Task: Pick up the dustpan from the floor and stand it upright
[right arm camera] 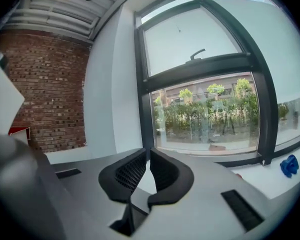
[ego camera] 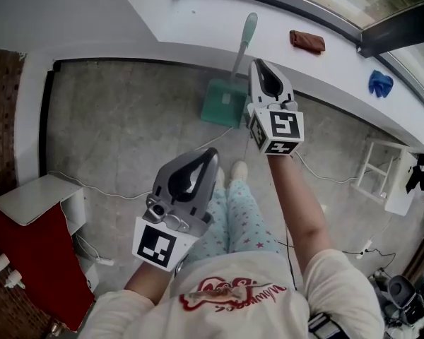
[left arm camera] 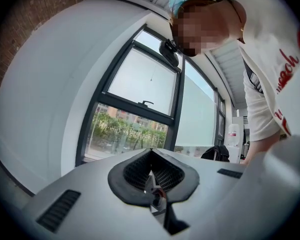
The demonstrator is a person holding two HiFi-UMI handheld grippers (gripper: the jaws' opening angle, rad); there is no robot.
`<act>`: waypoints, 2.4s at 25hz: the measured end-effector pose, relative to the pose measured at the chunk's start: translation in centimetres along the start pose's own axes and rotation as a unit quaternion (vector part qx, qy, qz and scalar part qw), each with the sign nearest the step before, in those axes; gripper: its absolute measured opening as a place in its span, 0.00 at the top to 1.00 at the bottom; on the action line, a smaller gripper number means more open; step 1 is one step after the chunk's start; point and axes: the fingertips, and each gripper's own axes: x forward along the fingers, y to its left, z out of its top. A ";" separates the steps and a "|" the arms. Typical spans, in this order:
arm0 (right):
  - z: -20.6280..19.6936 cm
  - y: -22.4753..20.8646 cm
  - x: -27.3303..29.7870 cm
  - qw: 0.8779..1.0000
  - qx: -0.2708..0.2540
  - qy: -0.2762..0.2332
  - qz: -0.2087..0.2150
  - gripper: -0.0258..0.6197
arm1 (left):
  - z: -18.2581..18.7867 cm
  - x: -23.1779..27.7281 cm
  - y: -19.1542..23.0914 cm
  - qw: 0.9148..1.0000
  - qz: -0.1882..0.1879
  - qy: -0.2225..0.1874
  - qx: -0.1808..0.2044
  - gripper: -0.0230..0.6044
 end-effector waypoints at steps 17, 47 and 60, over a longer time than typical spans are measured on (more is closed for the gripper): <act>11.8 4.4 -13.8 0.998 0.004 -0.058 0.019 0.92 | 6.7 -0.7 -2.3 0.998 -0.038 -0.021 0.040 0.93; 16.2 11.5 -53.2 0.989 -0.004 -0.098 0.109 0.92 | 8.1 -19.8 -33.1 0.990 -0.078 -0.064 0.097 0.93; 11.3 27.6 -62.4 0.991 0.057 -0.115 0.022 0.92 | 6.7 -36.9 -32.5 0.986 -0.142 -0.049 0.069 0.93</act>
